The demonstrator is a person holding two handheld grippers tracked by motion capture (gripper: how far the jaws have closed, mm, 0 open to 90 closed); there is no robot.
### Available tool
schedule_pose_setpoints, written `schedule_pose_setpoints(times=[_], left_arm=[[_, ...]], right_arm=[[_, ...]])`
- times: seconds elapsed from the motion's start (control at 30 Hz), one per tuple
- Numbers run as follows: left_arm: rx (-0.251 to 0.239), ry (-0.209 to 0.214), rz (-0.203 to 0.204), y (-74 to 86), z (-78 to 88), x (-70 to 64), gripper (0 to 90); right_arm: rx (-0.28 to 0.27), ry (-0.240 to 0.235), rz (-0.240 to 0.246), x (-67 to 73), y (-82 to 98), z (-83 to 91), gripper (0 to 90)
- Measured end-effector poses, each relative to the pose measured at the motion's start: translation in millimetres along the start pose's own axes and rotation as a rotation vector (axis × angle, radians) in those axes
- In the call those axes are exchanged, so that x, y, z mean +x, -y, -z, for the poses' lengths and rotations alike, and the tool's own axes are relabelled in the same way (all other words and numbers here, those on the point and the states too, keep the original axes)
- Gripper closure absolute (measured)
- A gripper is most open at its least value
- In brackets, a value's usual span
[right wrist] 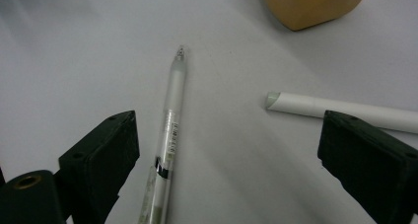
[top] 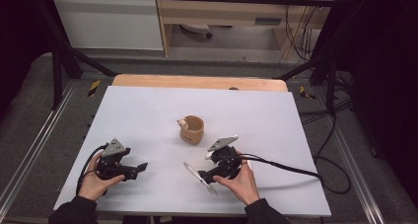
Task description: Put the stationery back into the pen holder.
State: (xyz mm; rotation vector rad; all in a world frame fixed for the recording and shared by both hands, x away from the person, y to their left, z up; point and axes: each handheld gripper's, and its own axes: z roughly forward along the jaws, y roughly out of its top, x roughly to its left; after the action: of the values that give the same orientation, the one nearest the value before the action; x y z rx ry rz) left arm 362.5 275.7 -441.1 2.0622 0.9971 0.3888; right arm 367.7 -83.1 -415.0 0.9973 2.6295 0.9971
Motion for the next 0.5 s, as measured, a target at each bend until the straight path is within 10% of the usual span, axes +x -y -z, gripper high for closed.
schedule_pose_setpoints(times=[0.5], left_arm=[[0.013,-0.008,0.005,2.2,-2.7,2.2,7.3]], right_arm=[[0.094,-0.003,0.009,22.7,-26.4,-24.4,38.3]])
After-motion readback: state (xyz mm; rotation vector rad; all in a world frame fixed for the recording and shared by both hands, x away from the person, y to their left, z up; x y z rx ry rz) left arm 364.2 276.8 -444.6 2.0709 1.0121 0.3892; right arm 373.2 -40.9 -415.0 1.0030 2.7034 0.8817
